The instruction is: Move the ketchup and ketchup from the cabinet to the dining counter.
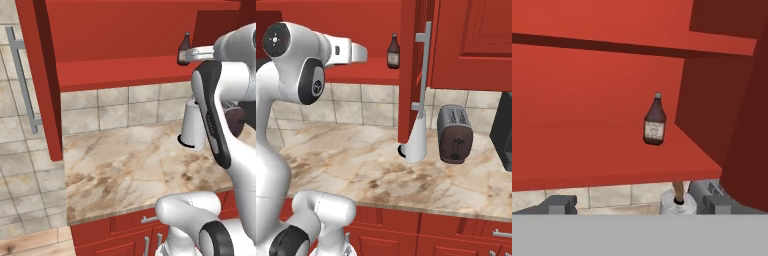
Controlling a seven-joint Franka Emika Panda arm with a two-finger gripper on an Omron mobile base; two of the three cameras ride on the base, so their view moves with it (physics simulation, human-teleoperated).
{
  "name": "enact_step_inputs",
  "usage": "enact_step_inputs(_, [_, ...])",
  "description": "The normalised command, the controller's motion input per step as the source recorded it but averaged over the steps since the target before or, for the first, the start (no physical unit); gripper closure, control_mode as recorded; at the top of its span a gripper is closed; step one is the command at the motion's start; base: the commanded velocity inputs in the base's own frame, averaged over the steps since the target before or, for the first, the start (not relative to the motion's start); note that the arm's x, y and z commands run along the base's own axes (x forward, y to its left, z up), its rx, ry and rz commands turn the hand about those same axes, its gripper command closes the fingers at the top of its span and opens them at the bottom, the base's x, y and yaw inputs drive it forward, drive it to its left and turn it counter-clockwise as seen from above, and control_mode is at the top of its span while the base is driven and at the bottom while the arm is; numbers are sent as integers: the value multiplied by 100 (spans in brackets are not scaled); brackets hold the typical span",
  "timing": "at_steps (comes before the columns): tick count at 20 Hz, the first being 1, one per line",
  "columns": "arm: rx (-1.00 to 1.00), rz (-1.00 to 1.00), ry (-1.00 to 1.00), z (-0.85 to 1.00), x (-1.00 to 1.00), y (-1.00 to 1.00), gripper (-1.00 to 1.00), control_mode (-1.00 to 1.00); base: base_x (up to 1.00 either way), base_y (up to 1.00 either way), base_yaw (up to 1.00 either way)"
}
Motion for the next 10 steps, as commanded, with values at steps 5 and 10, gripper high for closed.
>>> enact_step_inputs(5, [1, -1, -9, 0, 12, -13, -100, -100, 0, 0, 0])
enact_step_inputs(10, [2, 0, -9, 2, 11, -13, -100, -100, 0, 0, 0])
